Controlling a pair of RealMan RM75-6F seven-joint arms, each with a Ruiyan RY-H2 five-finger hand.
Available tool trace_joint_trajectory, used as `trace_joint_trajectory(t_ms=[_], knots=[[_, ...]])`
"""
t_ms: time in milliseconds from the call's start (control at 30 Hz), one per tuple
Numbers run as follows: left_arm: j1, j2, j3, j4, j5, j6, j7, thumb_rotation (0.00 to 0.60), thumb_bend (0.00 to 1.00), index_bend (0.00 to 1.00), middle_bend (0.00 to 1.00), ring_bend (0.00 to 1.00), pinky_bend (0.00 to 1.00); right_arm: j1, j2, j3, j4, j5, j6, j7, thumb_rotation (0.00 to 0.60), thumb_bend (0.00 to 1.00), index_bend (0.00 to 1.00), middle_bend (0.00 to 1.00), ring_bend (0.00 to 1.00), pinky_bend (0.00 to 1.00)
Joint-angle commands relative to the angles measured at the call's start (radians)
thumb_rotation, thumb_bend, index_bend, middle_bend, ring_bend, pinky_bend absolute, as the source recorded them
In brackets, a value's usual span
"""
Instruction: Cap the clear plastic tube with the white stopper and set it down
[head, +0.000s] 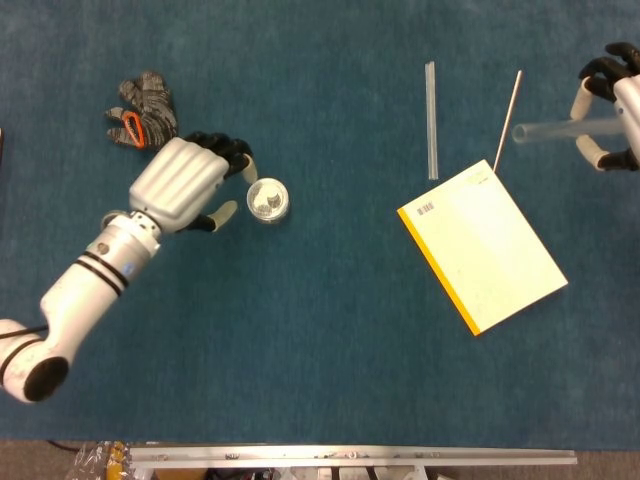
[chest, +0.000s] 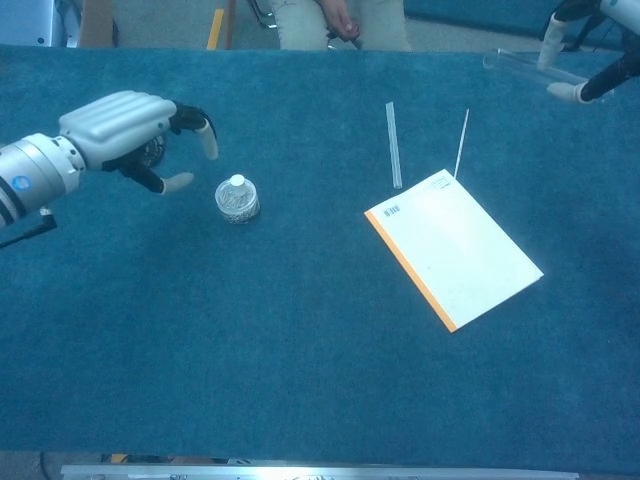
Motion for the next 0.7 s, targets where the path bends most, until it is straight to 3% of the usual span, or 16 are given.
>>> trace_joint_trajectory(t_ms=[33,700], knots=[[-0.019,-0.030,-0.004,0.025,-0.022,-0.011,0.022,0.600,0.36,0.37,0.24,0.21,0.25,-0.002,0.001,0.000,0.005,-0.005,-0.004,0.006,0.600,0.28,0.59,0.31,0.13,0.24],[-0.082,-0.152,0.010,0.116,-0.094,-0.034,0.109,0.600,0.35,0.35,0.23,0.20,0.24,-0.030,0.023,0.004,0.020,-0.028,-0.005,0.048,0.600,0.28,0.59,0.31,0.13,0.24]])
